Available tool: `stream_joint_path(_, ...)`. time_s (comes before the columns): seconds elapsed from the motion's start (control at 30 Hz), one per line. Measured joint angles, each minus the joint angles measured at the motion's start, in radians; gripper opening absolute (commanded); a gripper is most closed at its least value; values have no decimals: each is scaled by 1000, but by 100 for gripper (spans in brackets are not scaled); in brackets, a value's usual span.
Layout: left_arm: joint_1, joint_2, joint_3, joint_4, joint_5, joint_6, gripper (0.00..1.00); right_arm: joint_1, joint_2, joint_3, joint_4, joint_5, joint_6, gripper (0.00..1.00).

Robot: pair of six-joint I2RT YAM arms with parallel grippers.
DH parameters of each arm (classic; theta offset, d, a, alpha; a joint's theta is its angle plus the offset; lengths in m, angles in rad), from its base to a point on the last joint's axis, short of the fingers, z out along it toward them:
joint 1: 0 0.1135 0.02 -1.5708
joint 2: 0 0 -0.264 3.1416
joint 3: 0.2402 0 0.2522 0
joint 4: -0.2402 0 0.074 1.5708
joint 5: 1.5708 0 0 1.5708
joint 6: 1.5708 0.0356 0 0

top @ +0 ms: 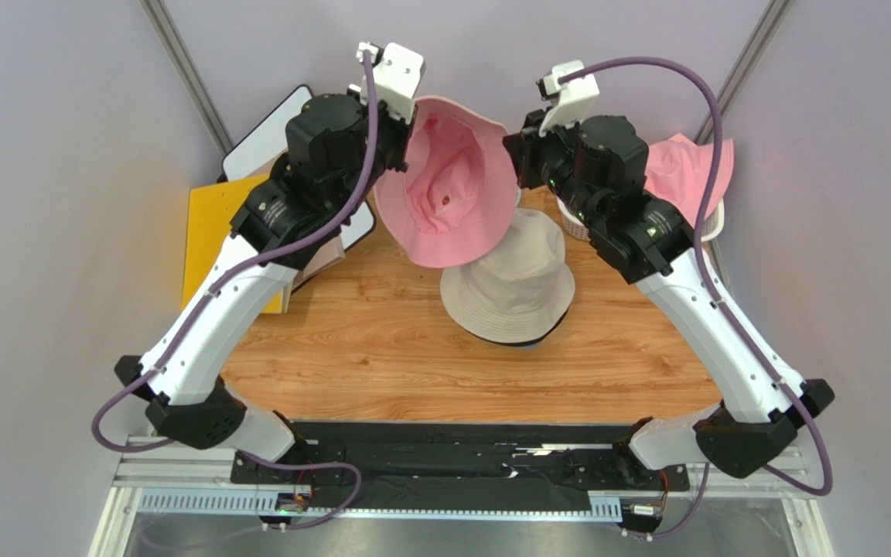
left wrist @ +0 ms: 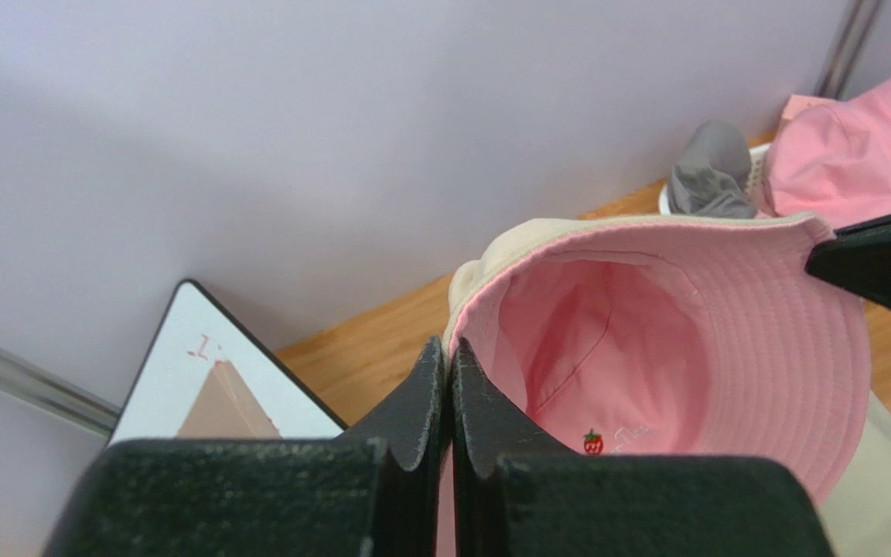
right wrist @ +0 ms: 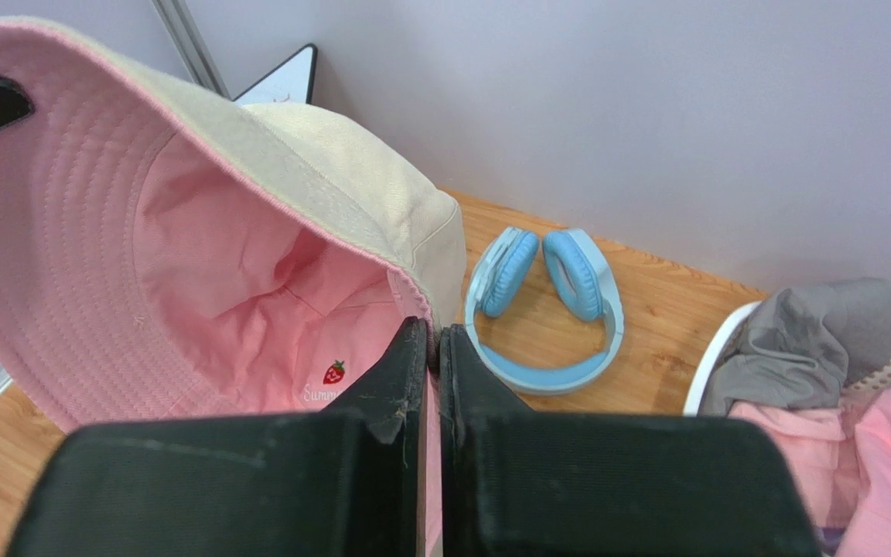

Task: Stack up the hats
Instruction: Stack the hat on the hat.

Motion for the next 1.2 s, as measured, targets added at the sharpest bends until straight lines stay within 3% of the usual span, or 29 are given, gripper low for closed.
stream_joint_path(0.33, 99, 195, 137, 125, 47, 84, 0, -153, 169, 84, 123, -72, 12, 0)
stream_joint_path(0.67, 120, 486, 356, 219, 101, 177, 0, -327, 212, 83, 239, -148, 35, 0)
stream_joint_path(0.9, 121, 509, 266, 325, 137, 195, 0, -365, 202, -29, 333, -164, 24, 0)
stream_joint_path(1.2, 126, 581, 319, 368, 190, 209, 0, -400, 241, -5, 375, -158, -16, 0)
